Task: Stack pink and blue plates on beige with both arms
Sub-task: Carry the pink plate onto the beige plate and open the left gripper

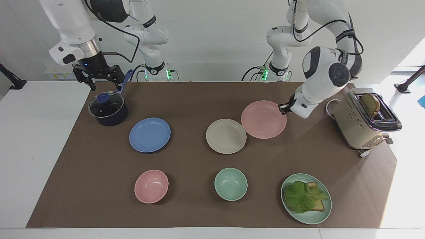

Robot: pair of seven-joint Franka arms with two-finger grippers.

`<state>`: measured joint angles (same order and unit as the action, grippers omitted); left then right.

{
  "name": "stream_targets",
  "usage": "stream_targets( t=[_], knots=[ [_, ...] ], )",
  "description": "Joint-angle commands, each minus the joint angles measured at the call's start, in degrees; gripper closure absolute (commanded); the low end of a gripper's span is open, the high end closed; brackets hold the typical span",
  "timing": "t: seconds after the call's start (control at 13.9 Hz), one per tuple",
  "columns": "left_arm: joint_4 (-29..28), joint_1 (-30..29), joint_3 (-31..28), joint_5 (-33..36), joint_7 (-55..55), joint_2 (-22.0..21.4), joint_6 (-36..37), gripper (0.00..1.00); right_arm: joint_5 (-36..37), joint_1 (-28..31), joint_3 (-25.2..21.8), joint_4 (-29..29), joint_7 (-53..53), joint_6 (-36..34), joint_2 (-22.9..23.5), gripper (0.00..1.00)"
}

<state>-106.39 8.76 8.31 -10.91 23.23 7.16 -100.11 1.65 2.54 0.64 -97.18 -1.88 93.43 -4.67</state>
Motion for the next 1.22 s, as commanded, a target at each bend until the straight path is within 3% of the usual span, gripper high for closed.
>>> stream_targets(
  t=[0.0, 0.36, 0.43, 0.5, 0.79, 1.01, 1.15],
  knots=[
    [-3.8, 6.5, -1.0, -1.6, 4.0, 0.8, -9.3, 1.00, -0.1, 0.2, 0.2, 0.7, 0.5, -0.9, 0.2, 0.00],
    [-6.2, 11.4, -1.0, -3.2, 3.8, 5.1, -22.2, 1.00, -0.1, 0.2, 0.2, 0.7, 0.5, -0.9, 0.1, 0.00],
    [-6.2, 11.5, -1.0, -3.2, 3.5, 5.1, -22.0, 0.45, -0.1, 0.2, 0.2, 0.7, 0.4, -0.8, 0.1, 0.00],
    [-6.1, 11.7, -1.0, -3.2, 3.6, 5.1, -22.0, 0.00, -0.1, 0.2, 0.2, 0.7, 0.5, -0.8, 0.1, 0.00],
    [-5.0, 10.2, -1.6, -2.4, 3.1, 4.7, -19.9, 0.00, -0.1, 0.4, 0.2, 0.7, 0.5, -0.7, 0.1, 0.00],
    [-0.9, 5.4, -1.7, 3.6, 2.4, 4.1, -15.8, 0.00, -0.1, 0.4, 0.2, 0.0, 0.9, 1.1, 0.0, 0.00],
    [2.3, 1.5, -1.8, 4.8, -3.7, 3.5, -12.1, 0.00, -0.1, 0.4, 0.2, -0.7, 1.0, 3.5, -0.1, 0.00]
  ],
)
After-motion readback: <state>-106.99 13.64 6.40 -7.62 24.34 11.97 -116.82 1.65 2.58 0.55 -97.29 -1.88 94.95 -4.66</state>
